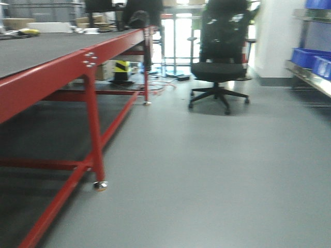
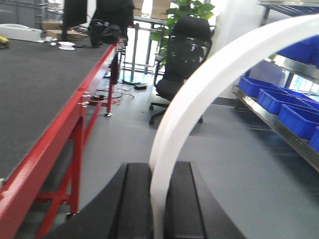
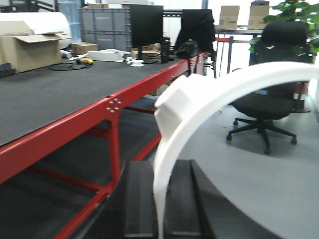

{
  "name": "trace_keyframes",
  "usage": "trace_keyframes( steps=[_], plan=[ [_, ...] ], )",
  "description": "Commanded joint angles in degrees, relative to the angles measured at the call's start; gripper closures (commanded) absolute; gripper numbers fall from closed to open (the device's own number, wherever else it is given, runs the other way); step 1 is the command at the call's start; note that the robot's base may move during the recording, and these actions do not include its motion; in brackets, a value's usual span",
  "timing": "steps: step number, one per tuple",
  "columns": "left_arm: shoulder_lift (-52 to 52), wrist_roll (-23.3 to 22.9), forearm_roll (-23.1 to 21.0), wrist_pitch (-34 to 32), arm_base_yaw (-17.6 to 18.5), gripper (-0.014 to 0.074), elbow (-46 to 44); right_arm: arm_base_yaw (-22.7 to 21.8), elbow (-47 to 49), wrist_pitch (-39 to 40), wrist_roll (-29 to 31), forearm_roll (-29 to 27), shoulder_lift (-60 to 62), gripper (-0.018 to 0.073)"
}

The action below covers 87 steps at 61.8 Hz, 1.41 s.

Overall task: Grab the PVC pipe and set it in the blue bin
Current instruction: 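Drive the base away from the table carrying both clamps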

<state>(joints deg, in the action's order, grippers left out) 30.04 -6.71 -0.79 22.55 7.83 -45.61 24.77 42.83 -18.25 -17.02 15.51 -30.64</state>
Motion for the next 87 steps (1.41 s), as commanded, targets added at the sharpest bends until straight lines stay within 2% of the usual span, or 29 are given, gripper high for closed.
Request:
trace_keyframes(
  steps=[1,87],
  plan=[
    [-0.1,0.16,-0.11,-1.32,-0.19,0.0707,-0.09,-0.06,-0.08,1.13,0.06,0.25,0.37,0.0727],
    [-0.1,0.16,-0.11,-1.32,-0.19,0.0707,-0.09,-0.06,-0.08,1.13,0.06,0.25,0.37,0.0727]
  ],
)
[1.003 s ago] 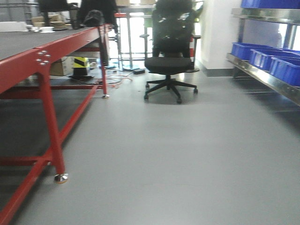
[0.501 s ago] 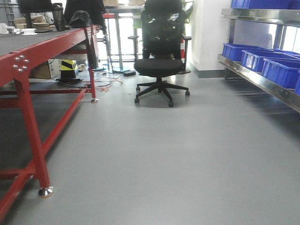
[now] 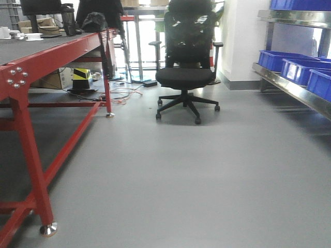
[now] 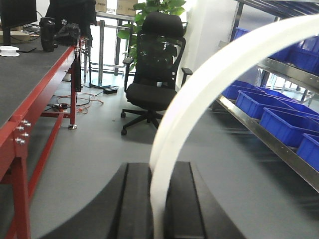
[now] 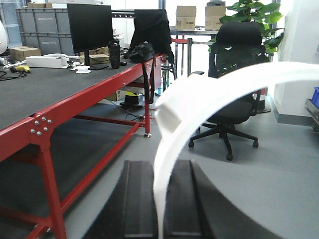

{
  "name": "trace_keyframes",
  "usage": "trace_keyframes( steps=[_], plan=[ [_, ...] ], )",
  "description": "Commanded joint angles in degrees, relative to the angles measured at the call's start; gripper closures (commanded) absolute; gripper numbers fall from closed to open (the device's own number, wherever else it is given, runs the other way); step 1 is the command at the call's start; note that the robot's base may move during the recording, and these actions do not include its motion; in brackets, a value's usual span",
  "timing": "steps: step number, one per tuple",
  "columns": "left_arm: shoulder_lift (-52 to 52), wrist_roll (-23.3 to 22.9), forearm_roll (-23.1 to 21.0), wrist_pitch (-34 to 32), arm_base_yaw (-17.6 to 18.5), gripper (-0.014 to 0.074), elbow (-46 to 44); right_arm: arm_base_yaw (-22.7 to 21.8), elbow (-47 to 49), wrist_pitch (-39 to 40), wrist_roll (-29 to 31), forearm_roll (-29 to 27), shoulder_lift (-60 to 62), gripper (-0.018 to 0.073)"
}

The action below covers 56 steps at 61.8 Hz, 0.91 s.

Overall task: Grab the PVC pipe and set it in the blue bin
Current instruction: 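Drive the base away from the table carrying both clamps, then drive the base up to the shelf of blue bins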

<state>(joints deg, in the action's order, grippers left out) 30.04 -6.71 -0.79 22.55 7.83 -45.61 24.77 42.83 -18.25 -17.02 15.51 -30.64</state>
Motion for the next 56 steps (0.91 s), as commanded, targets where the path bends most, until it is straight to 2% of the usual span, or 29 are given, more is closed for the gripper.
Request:
trace_keyframes(
  steps=[1,56],
  plan=[
    [-0.1,0.16,-0.11,-1.32,-0.19,0.0707,-0.09,-0.06,-0.08,1.13,0.06,0.25,0.37,0.0727],
    [-0.1,0.16,-0.11,-1.32,-0.19,0.0707,-0.09,-0.06,-0.08,1.13,0.06,0.25,0.37,0.0727]
  ],
)
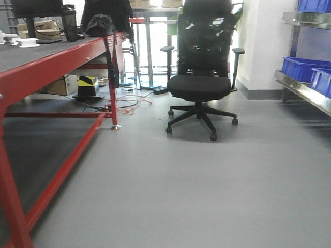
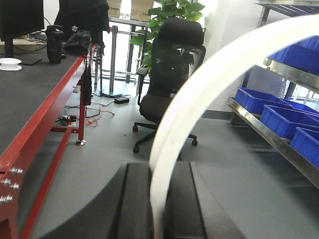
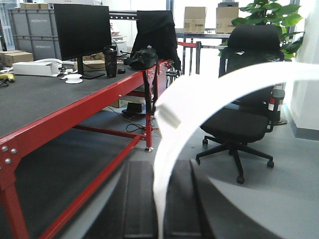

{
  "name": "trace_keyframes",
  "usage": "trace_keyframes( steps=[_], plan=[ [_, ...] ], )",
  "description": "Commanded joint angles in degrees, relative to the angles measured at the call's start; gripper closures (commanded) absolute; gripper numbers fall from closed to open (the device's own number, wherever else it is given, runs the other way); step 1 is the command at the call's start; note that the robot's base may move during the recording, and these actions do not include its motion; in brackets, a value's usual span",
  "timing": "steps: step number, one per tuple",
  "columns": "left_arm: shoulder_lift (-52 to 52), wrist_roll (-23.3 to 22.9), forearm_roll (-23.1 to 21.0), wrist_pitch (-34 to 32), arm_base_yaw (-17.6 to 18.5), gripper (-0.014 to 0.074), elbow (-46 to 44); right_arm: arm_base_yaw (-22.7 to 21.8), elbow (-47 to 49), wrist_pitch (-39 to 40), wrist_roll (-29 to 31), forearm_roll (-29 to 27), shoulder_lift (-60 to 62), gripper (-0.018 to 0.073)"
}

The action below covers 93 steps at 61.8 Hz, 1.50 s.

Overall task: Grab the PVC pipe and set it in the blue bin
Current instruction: 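Drive the base up to the shelf of blue bins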

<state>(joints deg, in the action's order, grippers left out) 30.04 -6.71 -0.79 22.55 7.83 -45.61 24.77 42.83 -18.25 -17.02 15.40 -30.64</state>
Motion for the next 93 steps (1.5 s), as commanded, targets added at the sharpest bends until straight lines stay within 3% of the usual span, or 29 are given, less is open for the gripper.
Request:
trace_keyframes(
  steps=[1,93],
  plan=[
    [-0.1,0.16,-0.11,-1.32,-0.19,0.0707,-0.09,-0.06,-0.08,1.13,0.06,0.36,0.37,0.0727],
    [-0.1,0.16,-0.11,-1.32,-0.19,0.0707,-0.09,-0.06,-0.08,1.13,0.06,0.36,0.37,0.0727]
  ],
)
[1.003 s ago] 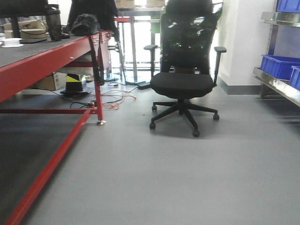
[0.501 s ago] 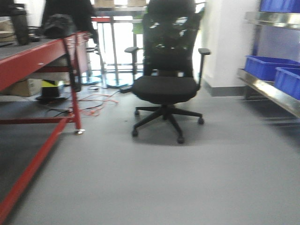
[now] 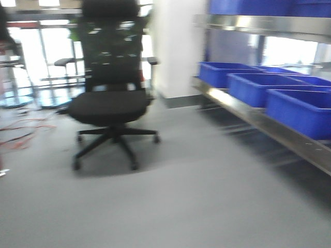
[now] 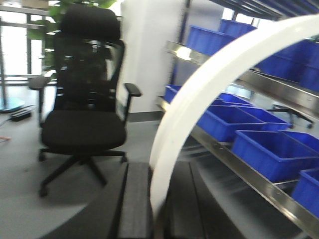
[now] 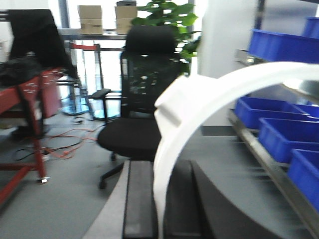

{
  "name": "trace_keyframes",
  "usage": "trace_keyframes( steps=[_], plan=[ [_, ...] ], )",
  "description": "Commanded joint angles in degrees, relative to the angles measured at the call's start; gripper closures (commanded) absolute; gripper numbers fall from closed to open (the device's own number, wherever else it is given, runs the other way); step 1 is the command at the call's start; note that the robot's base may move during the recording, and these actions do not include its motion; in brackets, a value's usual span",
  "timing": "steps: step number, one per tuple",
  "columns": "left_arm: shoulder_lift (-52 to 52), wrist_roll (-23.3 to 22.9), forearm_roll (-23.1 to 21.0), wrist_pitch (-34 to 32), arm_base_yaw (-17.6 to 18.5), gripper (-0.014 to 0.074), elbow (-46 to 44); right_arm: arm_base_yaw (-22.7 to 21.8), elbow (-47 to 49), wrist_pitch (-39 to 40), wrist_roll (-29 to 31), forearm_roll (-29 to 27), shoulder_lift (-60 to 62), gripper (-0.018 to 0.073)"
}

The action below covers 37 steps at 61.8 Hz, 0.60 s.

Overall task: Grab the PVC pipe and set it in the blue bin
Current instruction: 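Drive the base up to the shelf of blue bins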

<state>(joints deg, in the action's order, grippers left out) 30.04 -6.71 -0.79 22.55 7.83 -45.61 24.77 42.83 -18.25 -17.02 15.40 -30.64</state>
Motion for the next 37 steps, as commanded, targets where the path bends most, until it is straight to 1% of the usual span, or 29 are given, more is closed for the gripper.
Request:
trace_keyframes(
  steps=[1,37],
  plan=[
    [-0.1,0.16,-0.11,-1.32,-0.19,0.0707,-0.09,-0.06,-0.08,1.13,0.06,0.36,0.37,0.0727],
    [-0.1,0.16,-0.11,-1.32,-0.19,0.0707,-0.09,-0.06,-0.08,0.58,0.06,0.36,0.37,0.0727]
  ],
)
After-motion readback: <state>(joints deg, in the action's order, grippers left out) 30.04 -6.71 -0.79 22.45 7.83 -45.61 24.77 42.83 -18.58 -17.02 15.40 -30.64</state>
